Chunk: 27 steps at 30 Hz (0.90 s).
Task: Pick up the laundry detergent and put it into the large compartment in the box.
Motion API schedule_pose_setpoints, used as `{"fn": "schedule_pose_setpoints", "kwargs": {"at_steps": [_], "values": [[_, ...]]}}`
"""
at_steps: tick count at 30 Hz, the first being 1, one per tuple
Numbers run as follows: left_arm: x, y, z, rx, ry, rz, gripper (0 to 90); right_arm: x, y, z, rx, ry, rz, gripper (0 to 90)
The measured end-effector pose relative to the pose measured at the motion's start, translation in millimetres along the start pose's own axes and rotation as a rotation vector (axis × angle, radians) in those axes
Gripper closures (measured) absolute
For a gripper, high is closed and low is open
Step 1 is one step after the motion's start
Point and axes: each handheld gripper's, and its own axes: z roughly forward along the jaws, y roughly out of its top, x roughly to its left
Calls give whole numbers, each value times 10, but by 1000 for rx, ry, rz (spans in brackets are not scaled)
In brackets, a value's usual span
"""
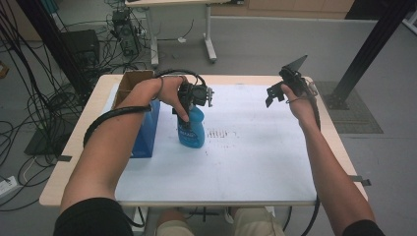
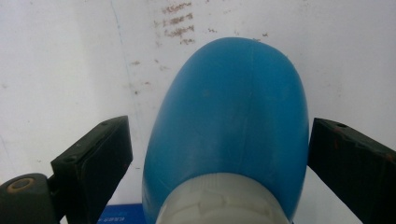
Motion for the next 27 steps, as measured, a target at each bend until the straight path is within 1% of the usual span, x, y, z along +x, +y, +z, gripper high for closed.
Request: {"fn": "schedule_pose_setpoints", "kwargs": {"at_steps": [27], "values": [[-3, -7, 17, -3, -2, 0, 75, 5, -2, -4, -1, -2, -2, 57]]}}
